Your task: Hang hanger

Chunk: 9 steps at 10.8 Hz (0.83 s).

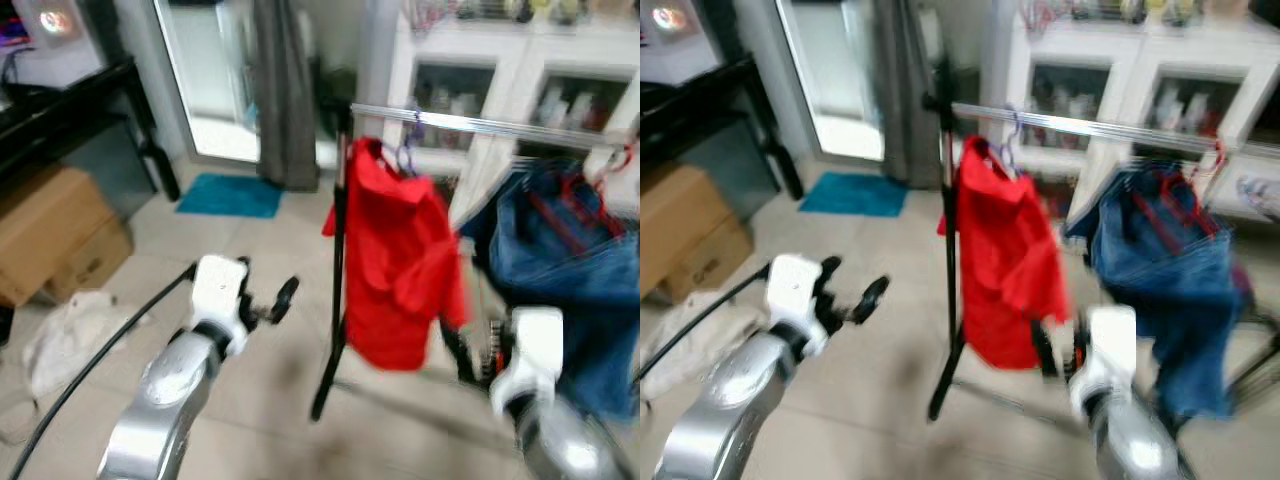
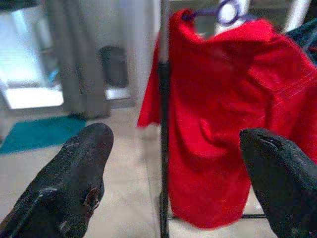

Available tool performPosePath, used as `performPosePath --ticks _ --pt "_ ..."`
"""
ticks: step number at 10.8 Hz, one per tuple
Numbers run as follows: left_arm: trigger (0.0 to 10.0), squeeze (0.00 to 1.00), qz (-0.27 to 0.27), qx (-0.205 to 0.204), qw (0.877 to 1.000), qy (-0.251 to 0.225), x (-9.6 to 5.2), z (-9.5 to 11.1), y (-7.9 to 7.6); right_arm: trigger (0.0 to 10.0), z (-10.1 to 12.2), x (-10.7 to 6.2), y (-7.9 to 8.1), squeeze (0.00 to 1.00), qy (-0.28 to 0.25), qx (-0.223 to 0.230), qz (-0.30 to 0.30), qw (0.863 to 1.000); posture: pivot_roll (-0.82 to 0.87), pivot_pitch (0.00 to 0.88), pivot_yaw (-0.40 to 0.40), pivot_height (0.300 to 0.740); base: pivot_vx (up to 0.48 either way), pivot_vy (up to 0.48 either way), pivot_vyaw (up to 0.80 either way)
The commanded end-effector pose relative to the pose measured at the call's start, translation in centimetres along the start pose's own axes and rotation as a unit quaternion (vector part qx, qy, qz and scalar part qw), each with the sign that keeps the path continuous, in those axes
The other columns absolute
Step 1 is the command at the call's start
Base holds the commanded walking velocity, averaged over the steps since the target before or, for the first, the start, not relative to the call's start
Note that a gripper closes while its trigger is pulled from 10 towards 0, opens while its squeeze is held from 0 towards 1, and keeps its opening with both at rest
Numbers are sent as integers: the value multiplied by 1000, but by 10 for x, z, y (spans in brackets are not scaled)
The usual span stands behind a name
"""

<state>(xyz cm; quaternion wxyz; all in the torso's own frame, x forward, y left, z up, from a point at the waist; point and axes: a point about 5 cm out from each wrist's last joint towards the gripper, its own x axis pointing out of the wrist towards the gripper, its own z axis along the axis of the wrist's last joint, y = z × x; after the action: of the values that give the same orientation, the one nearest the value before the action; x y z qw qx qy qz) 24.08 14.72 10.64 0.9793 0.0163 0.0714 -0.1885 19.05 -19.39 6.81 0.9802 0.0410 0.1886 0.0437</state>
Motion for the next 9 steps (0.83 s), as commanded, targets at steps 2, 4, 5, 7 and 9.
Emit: performPosePath --ticks 2,4,5,7,9 --pt "10000 1000 -12 -3 1000 23 -14 -14 -6 10000 -23 -1 6 1000 35 -3 -2 999 49 30 9 740 0 -246 0" --pt "10000 1000 -20 2 998 55 -23 -39 -11 10000 -49 5 10 1000 78 -32 16 996 64 34 -3 740 0 0 0" --pt "10000 1000 -17 -3 997 69 -24 -48 -12 10000 -59 8 8 1000 87 -25 9 996 68 12 -4 740 0 0 0" --pt "10000 1000 -42 -16 994 100 -15 -68 -19 10000 -75 20 1 1000 113 -12 -10 994 67 0 5 740 0 0 0" --pt "10000 1000 -14 -56 975 213 -1 -126 -11 10000 -120 28 -17 1000 213 16 -82 974 52 0 -1 740 0 0 -400"
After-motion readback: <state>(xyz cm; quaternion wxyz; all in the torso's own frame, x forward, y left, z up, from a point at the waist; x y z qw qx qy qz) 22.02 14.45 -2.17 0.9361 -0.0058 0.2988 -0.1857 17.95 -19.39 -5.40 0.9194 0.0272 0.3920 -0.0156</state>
